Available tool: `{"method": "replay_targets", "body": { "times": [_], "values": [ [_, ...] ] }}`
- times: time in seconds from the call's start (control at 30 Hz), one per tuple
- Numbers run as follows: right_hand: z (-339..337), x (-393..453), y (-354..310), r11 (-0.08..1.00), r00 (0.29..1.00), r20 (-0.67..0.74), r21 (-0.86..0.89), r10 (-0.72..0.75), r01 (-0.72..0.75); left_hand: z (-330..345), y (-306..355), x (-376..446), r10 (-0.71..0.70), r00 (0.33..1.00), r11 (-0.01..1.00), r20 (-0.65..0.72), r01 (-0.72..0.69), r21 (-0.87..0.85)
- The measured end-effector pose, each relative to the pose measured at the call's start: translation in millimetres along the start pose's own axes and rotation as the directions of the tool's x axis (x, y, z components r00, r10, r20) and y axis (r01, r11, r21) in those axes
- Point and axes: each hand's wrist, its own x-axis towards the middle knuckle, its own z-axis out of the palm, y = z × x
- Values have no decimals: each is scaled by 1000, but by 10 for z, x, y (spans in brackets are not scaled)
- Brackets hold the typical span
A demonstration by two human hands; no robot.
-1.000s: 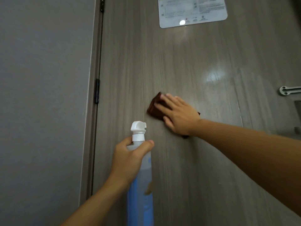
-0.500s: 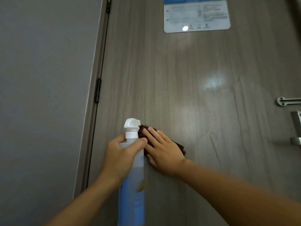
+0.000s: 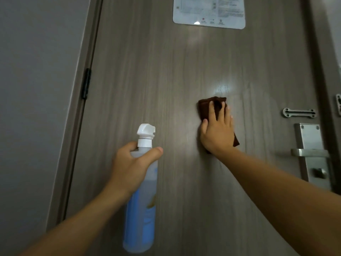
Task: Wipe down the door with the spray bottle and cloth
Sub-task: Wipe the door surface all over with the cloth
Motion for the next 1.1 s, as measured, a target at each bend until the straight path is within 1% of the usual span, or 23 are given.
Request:
{"method": "replay_targets", "body": {
  "times": [0.03, 0.07, 0.13, 0.17, 0.23, 0.33, 0.4, 0.43, 0.47, 0.53, 0.57, 0.6, 0.67, 0.77, 0.8, 0.83, 0.87, 0.9, 0.93, 0.97, 1.03, 1.1],
  "values": [
    [47, -80, -64, 1000, 1000, -13, 1, -18, 18, 31, 4, 2, 2, 1000, 1000, 1, -2, -3],
    [94, -182, -106, 997, 997, -17, -17, -75, 75, 65, 13, 2, 5, 1000, 1000, 1, -5, -4],
    [168, -412, -109, 959, 962, 25, -81, -270, 271, 128, 44, 8, 19, 1000, 1000, -3, -19, -7],
    [184, -520, -64, 921, 927, 61, -107, -369, 374, 169, 52, 15, 24, 1000, 1000, -4, -25, -13],
    [224, -709, 79, 843, 852, 122, -129, -510, 523, 253, 61, 24, 25, 1000, 999, 1, -25, -29],
    [235, -842, 357, 746, 760, 176, -150, -626, 649, 459, 65, 23, 34, 999, 999, 26, -33, -38],
    [196, -768, 553, 690, 712, 177, -177, -680, 702, 602, 61, 30, 30, 998, 999, 48, -29, -34],
    [154, -673, 649, 690, 715, 165, -188, -680, 699, 669, 69, 31, 24, 998, 999, 62, -22, -35],
    [96, -545, 743, 728, 752, 145, -187, -643, 659, 731, 78, 34, 26, 996, 999, 80, -23, -39],
    [-47, -236, 919, 865, 879, 83, -155, -470, 478, 841, 91, 48, 33, 993, 999, 112, -29, -42],
    [-119, -81, 986, 917, 927, 49, -136, -371, 374, 884, 98, 56, 36, 992, 999, 122, -32, -41],
    [-181, 58, 1036, 951, 958, 20, -118, -286, 287, 930, 107, 70, 42, 991, 999, 129, -37, -39],
    [-255, 251, 1063, 982, 984, -24, -75, -174, 172, 1029, 122, 109, 55, 989, 998, 137, -51, -30],
    [-223, 238, 963, 998, 996, -57, -3, -68, 68, 1160, 172, 177, 77, 988, 997, 133, -73, -31],
    [-186, 137, 935, 998, 995, -71, 3, -65, 66, 1203, 190, 197, 81, 988, 996, 133, -78, -32],
    [-148, 0, 920, 993, 990, -77, -9, -120, 119, 1244, 208, 214, 88, 987, 996, 135, -84, -33],
    [-112, -150, 927, 974, 973, -56, -42, -225, 223, 1286, 225, 230, 95, 986, 995, 136, -92, -31],
    [-81, -278, 959, 933, 935, -12, -79, -353, 351, 1332, 245, 246, 102, 985, 995, 136, -99, -27],
    [-66, -345, 1017, 878, 883, 35, -104, -467, 468, 1383, 267, 267, 108, 984, 994, 139, -106, -18],
    [-60, -346, 1082, 829, 835, 62, -105, -546, 550, 1436, 297, 281, 114, 982, 993, 151, -115, -2],
    [-83, -215, 1190, 780, 785, 67, -89, -616, 620, 1540, 354, 320, 143, 973, 988, 181, -152, 35],
    [-132, 18, 1247, 776, 782, 58, -99, -620, 623, 1615, 419, 378, 184, 968, 978, 169, -197, 65]
  ]
}}
